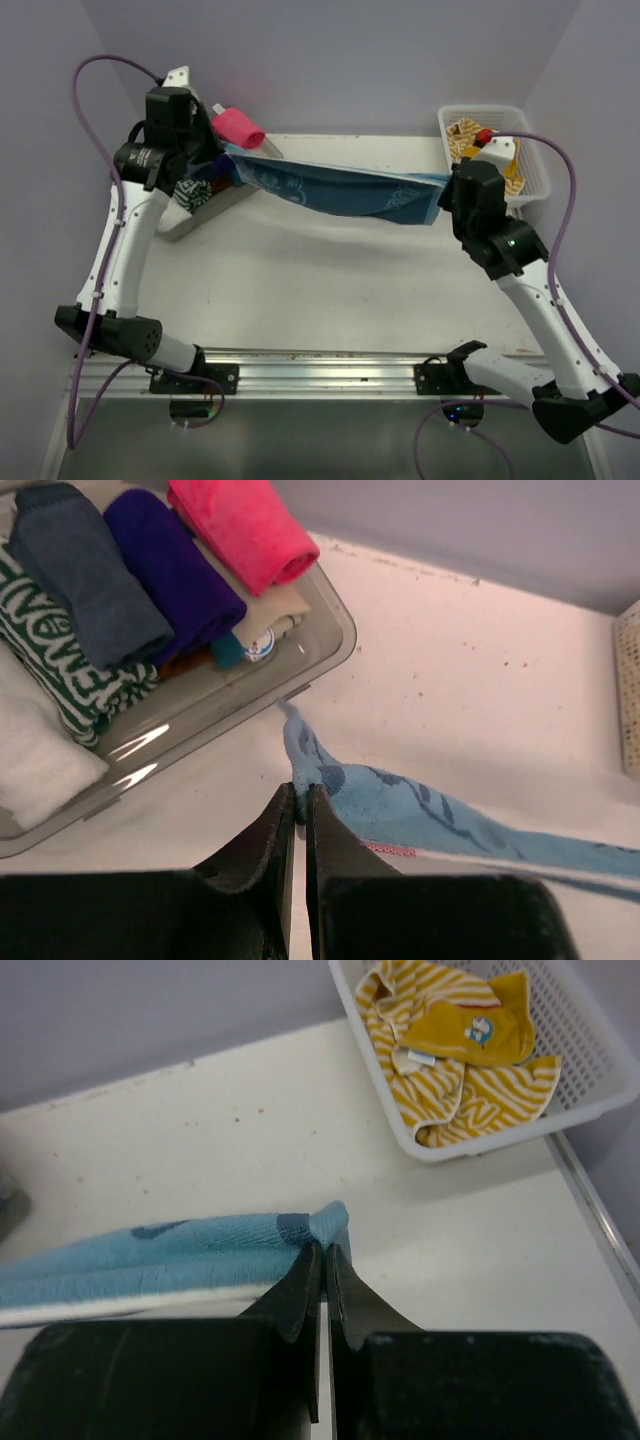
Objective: Roll the towels
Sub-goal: Flatten the towel
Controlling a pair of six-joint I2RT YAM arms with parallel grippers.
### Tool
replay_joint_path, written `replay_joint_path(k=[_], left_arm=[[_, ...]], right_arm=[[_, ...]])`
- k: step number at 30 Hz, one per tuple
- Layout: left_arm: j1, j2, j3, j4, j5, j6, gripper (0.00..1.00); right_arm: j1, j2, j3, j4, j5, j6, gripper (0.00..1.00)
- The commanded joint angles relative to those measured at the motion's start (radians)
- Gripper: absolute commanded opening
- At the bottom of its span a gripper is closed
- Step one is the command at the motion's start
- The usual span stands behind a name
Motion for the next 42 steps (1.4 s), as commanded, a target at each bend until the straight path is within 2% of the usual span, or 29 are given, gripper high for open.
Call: replay_joint_path(k=[1,11,18,22,24,27,28,31,33,37,42], left_arm=[[0.052,-0.095,0.053,-0.012,0.039,0.035,0.00],[0.070,-0.356,-0.071,-0.063,0.096,-0.030,0.00],[0.070,-0.581,-0.322,-0.188,0.097,-0.068,0.00],[0.070,-0.667,-0.327,-0.291,0.054,-0.099,0.00],[0.070,-0.672,-0.319,-0.328,0.024,-0.103,0.00],[0.070,-0.649,-0.385,-0.325,-0.016,-0.107,0.00],[0.070,-0.626,-0.408,-0.310,-0.018,-0.105,0.00],[0.070,-0.539,-0.508,-0.219,-0.059,-0.090,0.00],[0.070,-0.470,-0.578,-0.120,-0.076,-0.074,0.00],[0.070,-0.217,-0.624,0.050,-0.056,-0.041,0.00],[0.073,-0.003,-0.577,0.163,-0.093,-0.056,0.00]], right_arm=[[-0.006,-0.069,0.089,-0.085,0.079,-0.063,0.00],[-0.004,-0.265,0.179,-0.309,0.054,-0.040,0.00],[-0.006,-0.377,0.244,-0.562,0.047,0.026,0.00],[-0.006,-0.388,0.290,-0.720,0.007,0.085,0.00],[-0.004,-0.382,0.253,-0.739,-0.004,0.098,0.00],[-0.004,-0.368,0.088,-0.690,-0.022,0.094,0.00],[-0.006,-0.353,-0.007,-0.614,-0.053,0.074,0.00],[-0.006,-0.275,-0.142,-0.432,-0.056,0.049,0.00],[-0.006,-0.143,-0.164,-0.313,-0.058,0.043,0.00],[-0.010,0.102,-0.172,-0.110,-0.073,0.010,0.00],[-0.055,0.443,-0.124,0.068,-0.107,-0.021,0.00]])
